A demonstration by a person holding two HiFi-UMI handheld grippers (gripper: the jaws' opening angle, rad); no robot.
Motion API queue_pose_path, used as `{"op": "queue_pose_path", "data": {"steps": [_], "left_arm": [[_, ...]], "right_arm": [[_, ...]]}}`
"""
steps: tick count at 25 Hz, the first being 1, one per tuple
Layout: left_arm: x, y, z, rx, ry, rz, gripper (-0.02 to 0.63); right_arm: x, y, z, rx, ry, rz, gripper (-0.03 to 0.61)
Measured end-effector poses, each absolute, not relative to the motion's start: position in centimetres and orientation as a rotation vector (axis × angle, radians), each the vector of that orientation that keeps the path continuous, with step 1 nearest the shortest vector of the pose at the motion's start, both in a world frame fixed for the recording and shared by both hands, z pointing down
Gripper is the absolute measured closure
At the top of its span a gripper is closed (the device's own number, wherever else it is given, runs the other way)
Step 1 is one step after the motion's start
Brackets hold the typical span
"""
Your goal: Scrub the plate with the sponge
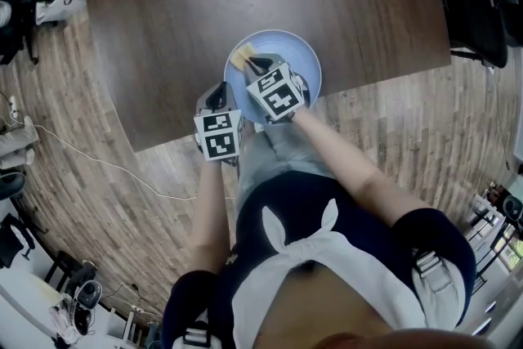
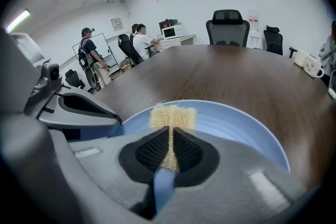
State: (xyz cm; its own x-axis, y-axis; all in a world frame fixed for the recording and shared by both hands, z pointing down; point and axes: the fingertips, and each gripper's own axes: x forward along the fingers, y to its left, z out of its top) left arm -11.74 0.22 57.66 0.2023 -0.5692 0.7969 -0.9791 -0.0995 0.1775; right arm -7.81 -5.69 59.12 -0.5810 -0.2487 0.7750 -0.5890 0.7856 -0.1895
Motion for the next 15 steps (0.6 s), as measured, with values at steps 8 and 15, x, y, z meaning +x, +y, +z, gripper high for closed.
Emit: {"op": "queue_pose_path", "data": {"steps": [8,15], "left_arm": [[-11.7,0.0,57.6,1.762,-1.465,0.724,0.615],[-11.3,0.1,57.4,1.761,-1.454,0.718,0.615]], "right_arm": [[-8.4,-4.2,59.1,0.479,-2.22,0.521,0.557],[-8.5,-3.0,58.6,0.328,-2.22,0.403,0.555]]}}
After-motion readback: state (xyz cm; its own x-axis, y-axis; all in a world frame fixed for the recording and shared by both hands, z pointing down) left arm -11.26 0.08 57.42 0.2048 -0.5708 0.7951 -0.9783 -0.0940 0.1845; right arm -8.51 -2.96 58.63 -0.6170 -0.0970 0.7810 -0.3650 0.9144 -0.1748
